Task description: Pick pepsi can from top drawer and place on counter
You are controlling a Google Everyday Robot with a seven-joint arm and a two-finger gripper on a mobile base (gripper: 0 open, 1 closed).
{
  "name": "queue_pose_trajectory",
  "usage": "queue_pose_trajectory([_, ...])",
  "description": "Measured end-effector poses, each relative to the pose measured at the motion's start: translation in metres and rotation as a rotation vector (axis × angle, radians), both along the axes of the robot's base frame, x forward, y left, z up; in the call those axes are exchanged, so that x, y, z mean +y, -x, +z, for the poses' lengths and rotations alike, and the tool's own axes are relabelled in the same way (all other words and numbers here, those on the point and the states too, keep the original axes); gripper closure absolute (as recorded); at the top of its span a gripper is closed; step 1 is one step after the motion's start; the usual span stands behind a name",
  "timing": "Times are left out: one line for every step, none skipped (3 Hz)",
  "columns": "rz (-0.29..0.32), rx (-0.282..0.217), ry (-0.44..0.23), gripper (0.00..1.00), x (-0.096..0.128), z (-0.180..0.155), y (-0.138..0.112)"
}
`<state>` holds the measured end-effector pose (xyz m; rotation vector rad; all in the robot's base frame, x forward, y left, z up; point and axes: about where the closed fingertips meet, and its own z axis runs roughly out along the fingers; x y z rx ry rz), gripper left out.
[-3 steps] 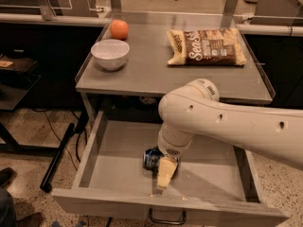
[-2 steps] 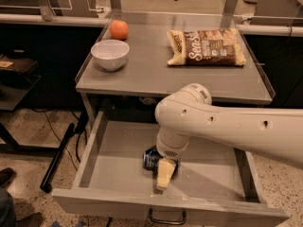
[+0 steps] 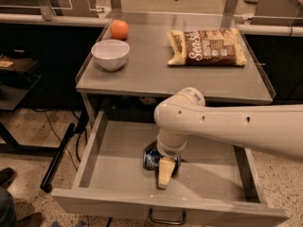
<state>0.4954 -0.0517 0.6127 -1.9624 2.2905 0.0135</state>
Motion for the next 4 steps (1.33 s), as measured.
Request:
queue_pose_trajectory([0.000, 0.000, 0.000, 0.13, 0.0000, 0.0000, 0.0000])
queue_pose_trajectory([0.000, 0.000, 0.000, 0.36, 0.0000, 0.0000, 0.0000])
queue_pose_trajectory([0.000, 0.000, 0.000, 0.60, 0.0000, 0.0000, 0.0000])
queue_pose_trajectory([0.000, 0.000, 0.000, 0.82, 0.0000, 0.0000, 0.0000])
